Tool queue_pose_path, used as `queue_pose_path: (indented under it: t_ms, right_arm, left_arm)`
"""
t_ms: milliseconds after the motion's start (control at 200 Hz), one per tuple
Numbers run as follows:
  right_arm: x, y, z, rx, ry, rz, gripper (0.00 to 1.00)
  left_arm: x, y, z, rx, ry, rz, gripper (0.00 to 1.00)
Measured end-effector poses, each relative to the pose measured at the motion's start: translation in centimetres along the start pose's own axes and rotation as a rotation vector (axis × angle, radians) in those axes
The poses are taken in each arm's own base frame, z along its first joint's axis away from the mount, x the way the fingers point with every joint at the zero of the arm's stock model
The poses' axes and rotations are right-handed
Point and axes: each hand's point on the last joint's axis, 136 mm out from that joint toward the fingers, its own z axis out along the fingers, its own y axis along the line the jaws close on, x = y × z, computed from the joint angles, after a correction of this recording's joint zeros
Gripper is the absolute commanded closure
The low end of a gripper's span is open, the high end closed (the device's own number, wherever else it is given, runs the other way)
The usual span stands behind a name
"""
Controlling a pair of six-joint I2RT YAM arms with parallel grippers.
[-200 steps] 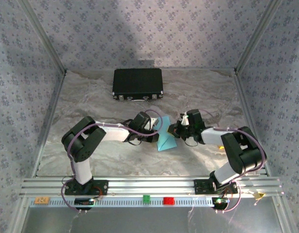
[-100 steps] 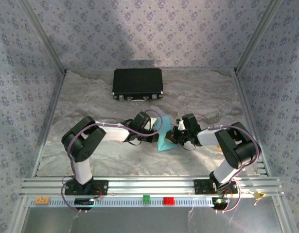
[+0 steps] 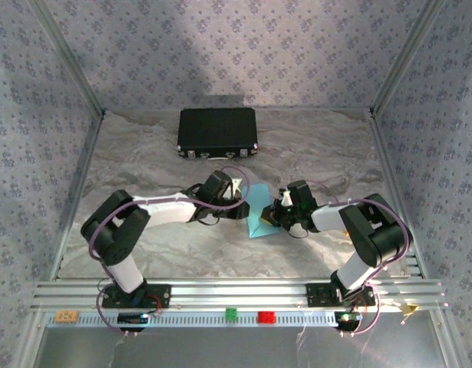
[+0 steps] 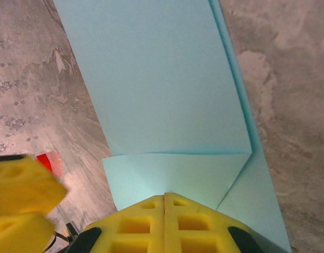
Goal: Fold a paper plane with a square sheet of paper (pick it up from the middle)
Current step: Fold the triangle a second time at the center of the table.
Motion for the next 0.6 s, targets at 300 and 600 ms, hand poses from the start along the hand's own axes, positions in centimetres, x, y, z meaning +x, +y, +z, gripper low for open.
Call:
queue_pose_path:
  t_ms: [300, 600]
  right_arm:
    - [-0.1, -0.1, 0.0, 0.001, -0.013, 0.011, 1.00]
    - [-0.1, -0.1, -0.1, 0.001, -0.016, 0.010, 1.00]
  left_arm:
    - [1.8, -3.1, -0.1, 0.127, 0.074, -0.020, 0.93]
    - [4.5, -4.8, 2.6, 0.208, 0.226, -0.045, 0.96]
